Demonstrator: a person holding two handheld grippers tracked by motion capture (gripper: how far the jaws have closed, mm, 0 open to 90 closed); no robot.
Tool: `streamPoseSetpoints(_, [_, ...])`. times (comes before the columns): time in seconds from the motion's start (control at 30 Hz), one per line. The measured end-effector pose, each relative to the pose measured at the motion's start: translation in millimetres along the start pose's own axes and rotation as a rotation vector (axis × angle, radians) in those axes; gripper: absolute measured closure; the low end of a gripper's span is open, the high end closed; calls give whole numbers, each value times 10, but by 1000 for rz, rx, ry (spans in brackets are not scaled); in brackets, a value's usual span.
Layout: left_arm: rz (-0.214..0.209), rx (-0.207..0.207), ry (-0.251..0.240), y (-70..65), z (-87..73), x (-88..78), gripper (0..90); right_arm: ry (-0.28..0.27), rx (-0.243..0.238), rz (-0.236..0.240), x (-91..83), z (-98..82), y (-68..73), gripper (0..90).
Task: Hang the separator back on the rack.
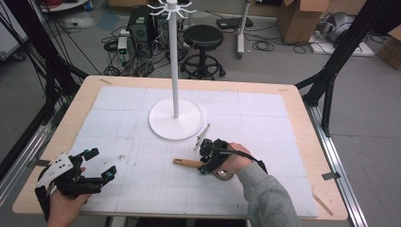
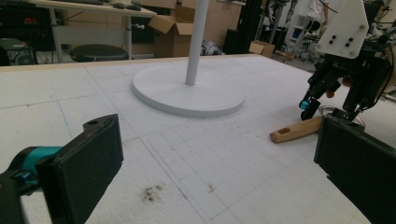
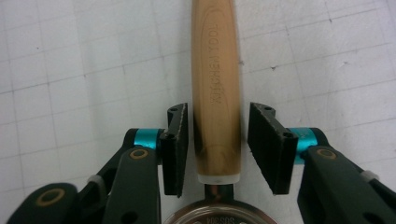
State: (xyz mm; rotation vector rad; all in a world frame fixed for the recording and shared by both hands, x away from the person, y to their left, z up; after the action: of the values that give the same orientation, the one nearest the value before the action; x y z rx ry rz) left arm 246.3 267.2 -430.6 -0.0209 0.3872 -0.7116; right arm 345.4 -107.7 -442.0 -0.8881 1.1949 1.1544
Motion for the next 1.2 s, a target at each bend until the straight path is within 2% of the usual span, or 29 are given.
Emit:
streamPoseSetpoints(0.27, [2, -3, -1, 1, -1, -4, 18, 7, 2, -20, 2, -4, 10, 634])
streamPoseSetpoints(0.8, [1, -1, 4, 8, -4, -7, 18, 12, 10, -12, -4, -24, 24, 649])
streamPoseSetpoints(1.2, [0, -4, 1, 1, 0, -7, 18, 23, 4, -37, -4, -21, 53, 677])
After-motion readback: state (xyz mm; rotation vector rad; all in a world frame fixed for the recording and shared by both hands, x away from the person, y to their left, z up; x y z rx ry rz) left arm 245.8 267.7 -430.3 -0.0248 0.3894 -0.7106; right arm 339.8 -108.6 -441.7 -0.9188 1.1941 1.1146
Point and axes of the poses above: each handheld gripper's, and its own axes: x roughly forward along the jaws, z roughly out of its top, y roughly to its left, the point moved 3 cm from there along x, roughly forward along the jaws, and after that the axes turned 12 degrees about y, right-handed, at the moved point
